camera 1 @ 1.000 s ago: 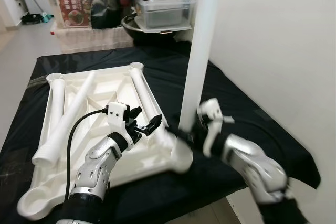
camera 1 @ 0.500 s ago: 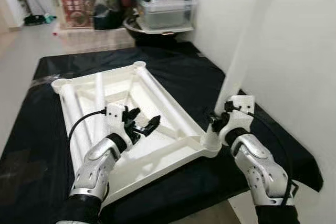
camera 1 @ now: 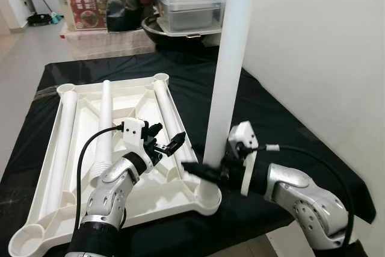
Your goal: Building children table
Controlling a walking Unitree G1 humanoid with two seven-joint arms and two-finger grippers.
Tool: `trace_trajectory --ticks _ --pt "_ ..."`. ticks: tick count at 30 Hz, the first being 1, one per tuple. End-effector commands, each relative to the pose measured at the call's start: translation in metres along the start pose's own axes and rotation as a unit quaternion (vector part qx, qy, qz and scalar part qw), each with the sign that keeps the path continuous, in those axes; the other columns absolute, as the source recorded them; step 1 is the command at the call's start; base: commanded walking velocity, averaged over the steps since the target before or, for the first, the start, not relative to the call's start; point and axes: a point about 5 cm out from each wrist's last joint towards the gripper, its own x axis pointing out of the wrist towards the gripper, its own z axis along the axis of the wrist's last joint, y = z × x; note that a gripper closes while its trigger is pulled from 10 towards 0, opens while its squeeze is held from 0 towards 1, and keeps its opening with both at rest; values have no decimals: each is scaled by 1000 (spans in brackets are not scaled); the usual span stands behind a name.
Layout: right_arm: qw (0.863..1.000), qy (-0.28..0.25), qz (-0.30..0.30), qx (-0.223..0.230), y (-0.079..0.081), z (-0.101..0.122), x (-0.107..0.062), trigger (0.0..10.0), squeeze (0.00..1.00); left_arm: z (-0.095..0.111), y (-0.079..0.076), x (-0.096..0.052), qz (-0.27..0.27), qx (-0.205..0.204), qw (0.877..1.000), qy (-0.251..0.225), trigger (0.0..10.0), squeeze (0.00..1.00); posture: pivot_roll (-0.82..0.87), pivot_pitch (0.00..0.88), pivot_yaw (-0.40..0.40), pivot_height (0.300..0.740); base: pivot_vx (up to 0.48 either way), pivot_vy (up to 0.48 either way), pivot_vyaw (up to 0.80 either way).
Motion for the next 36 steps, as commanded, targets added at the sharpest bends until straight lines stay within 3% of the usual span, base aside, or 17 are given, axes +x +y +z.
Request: trace_trajectory --ticks 1,3,10,11,12,13,14,15,16,17,26,27,28,33,34,35,36 --pt "999 16 -22 25 -6 -13 4 0 0 -1 -1 1 0 -3 1000 -1 10000 0 -88 0 -63 740 0 0 0" --pt "989 31 -140 29 -30 -22 10 0 0 -1 -1 1 0 -4 1000 -1 10000 0 -88 0 -62 740 0 0 0" --pt "989 31 -140 29 -30 -22 10 0 0 -1 -1 1 0 -4 1000 -1 10000 0 -88 0 -62 740 0 0 0" --pt "974 36 -218 41 -45 -25 8 0 0 -1 -1 0 0 -4 1000 -1 10000 0 -88 0 -62 740 0 0 0" --pt "918 50 -388 65 -66 -37 -8 0 0 -1 -1 0 0 -5 1000 -1 10000 0 -90 0 -58 740 0 0 0" --pt "918 50 -388 65 -66 -37 -8 0 0 -1 -1 0 0 -5 1000 -1 10000 0 -90 0 -58 740 0 0 0" --pt "869 71 -484 81 -74 -47 -20 0 0 -1 -1 0 -1 -5 1000 -1 10000 0 -92 0 -57 740 0 0 0" --pt "836 86 -536 86 -76 -53 -28 2471 0 -1 -1 0 -1 -6 1000 -1 10000 0 -92 0 -57 740 0 0 0" --pt "836 86 -536 86 -76 -53 -28 2471 0 -1 -1 0 -1 -6 1000 -1 10000 0 -92 0 -57 740 0 0 0" --pt "823 87 -556 77 -77 -53 -31 10000 0 -1 -1 0 -2 -6 1000 -1 10000 0 -95 0 -54 740 0 0 0" --pt "893 12 -448 52 -71 -26 -11 10000 0 -1 -1 0 -2 -7 1000 -1 10000 0 -95 0 -57 740 0 0 0" --pt "903 -8 -426 50 -70 -20 -6 10000 729 -1 -1 1 -1 -7 1000 -2 10000 0 -96 0 -60 740 0 0 0" --pt "908 -20 -415 51 -69 -17 -4 10000 1000 -1 -1 1 -1 -7 1000 -2 10000 0 -96 0 -60 740 0 0 0" --pt "919 -44 -386 70 -65 -9 1 10000 1000 -2 -2 0 -2 -7 1000 -2 10000 0 -97 0 -60 740 0 0 0" --pt "939 -42 -334 75 -57 -6 7 10000 1000 -2 -2 0 -2 -7 1000 -2 10000 0 -97 0 -60 740 0 0 0" --pt "960 -41 -267 68 -46 -1 10 10000 0 -2 -2 0 -2 -7 1000 -3 10000 0 -97 0 -60 740 0 0 0" --pt "960 -41 -267 68 -46 -1 10 10000 0 -2 -2 0 -2 -7 1000 -3 10000 0 -97 0 -60 740 0 0 0"
